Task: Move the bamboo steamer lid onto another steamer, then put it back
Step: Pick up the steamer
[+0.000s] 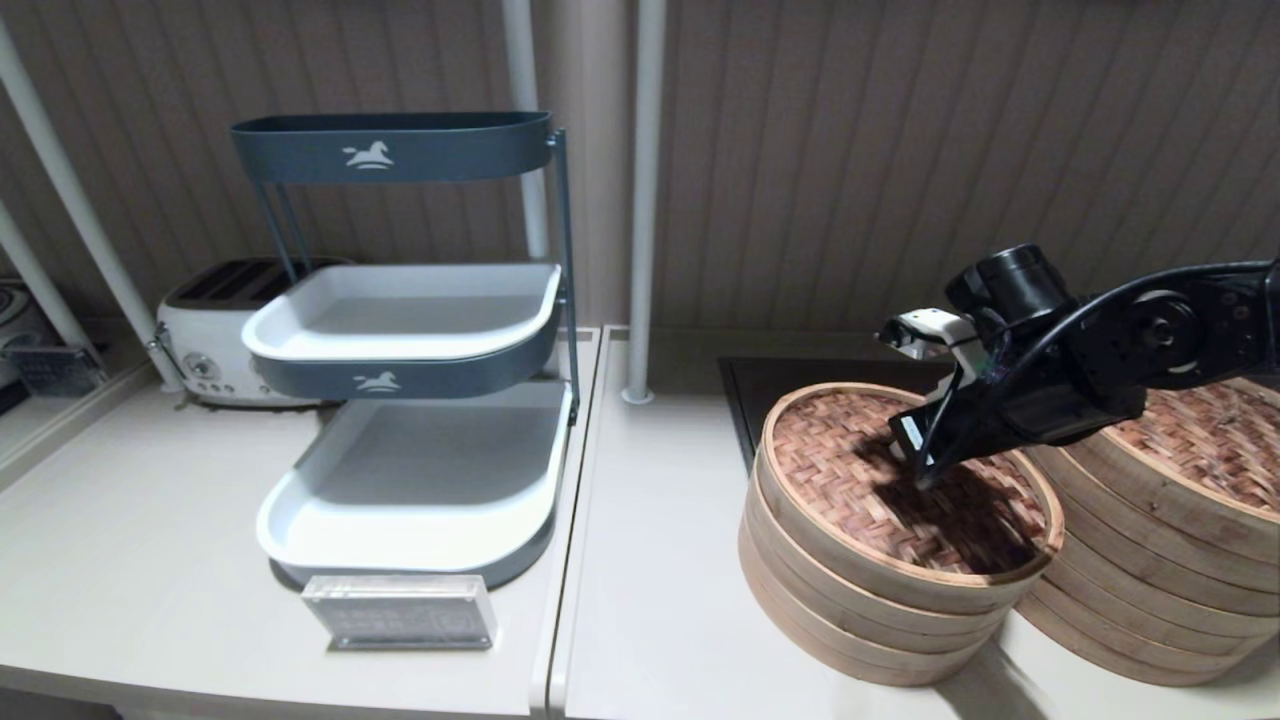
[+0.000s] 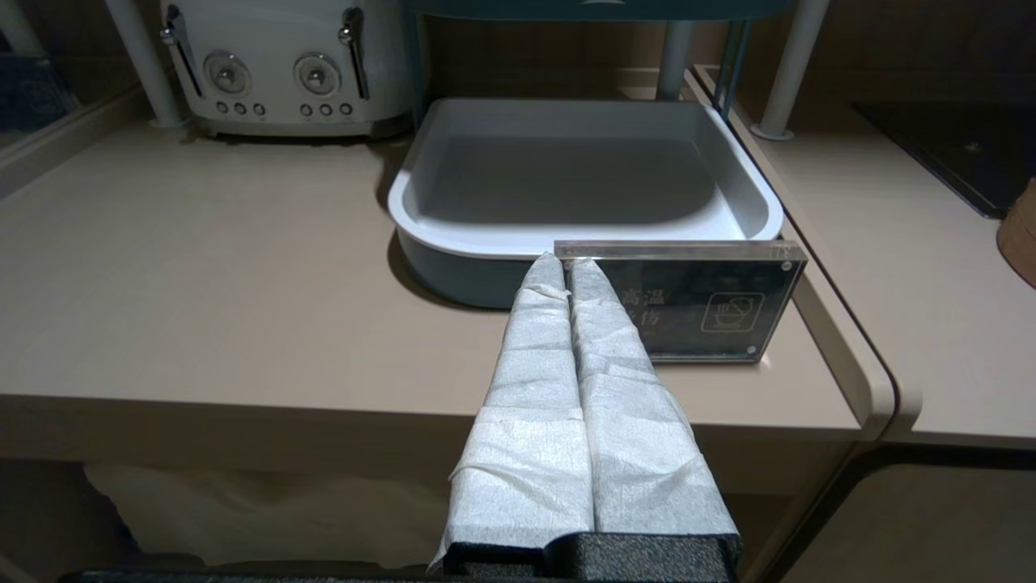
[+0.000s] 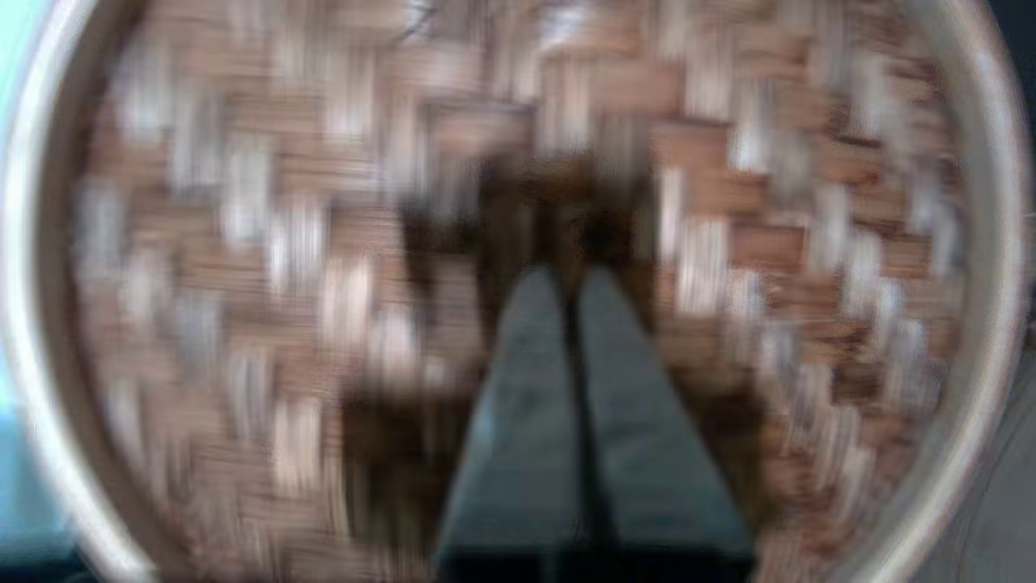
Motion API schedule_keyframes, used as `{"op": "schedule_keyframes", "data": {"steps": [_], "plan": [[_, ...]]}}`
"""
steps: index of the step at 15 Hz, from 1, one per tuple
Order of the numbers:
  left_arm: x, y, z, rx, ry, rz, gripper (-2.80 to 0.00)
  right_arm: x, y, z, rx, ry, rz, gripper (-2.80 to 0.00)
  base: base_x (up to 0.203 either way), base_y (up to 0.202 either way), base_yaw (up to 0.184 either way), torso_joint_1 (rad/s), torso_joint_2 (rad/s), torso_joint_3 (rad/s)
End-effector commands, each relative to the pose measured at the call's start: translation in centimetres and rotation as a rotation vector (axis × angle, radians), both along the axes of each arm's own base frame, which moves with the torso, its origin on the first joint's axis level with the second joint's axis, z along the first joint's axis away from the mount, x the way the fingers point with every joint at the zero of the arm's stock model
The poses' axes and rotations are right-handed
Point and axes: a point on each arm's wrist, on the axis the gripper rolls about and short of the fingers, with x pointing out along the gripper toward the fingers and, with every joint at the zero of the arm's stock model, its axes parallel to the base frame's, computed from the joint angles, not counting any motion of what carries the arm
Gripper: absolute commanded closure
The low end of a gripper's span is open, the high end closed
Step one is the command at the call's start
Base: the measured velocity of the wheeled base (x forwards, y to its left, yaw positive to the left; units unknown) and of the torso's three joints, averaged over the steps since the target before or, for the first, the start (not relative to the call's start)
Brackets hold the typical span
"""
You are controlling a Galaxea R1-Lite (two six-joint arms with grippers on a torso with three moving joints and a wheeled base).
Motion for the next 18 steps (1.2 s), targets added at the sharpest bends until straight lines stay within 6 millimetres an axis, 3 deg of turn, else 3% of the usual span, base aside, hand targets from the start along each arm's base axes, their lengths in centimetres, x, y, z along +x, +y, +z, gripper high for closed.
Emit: {"op": "schedule_keyframes", "data": {"steps": [1, 6, 18], "plan": [[0.2, 0.0, -0.7, 0.000, 0.023, 0.000, 0.00, 0.0, 0.1, -0.1, -0.001, 0.004, 0.002, 0.00, 0.000, 0.000, 0.000, 0.000, 0.00, 0.000], [0.2, 0.0, -0.7, 0.000, 0.023, 0.000, 0.00, 0.3, 0.1, 0.2, 0.003, -0.022, 0.001, 0.00, 0.000, 0.000, 0.000, 0.000, 0.00, 0.000], [0.2, 0.0, -0.8, 0.003, 0.025, 0.000, 0.00, -0.2, 0.0, 4.3, 0.021, -0.178, 0.001, 0.00, 0.000, 0.000, 0.000, 0.000, 0.00, 0.000]]}}
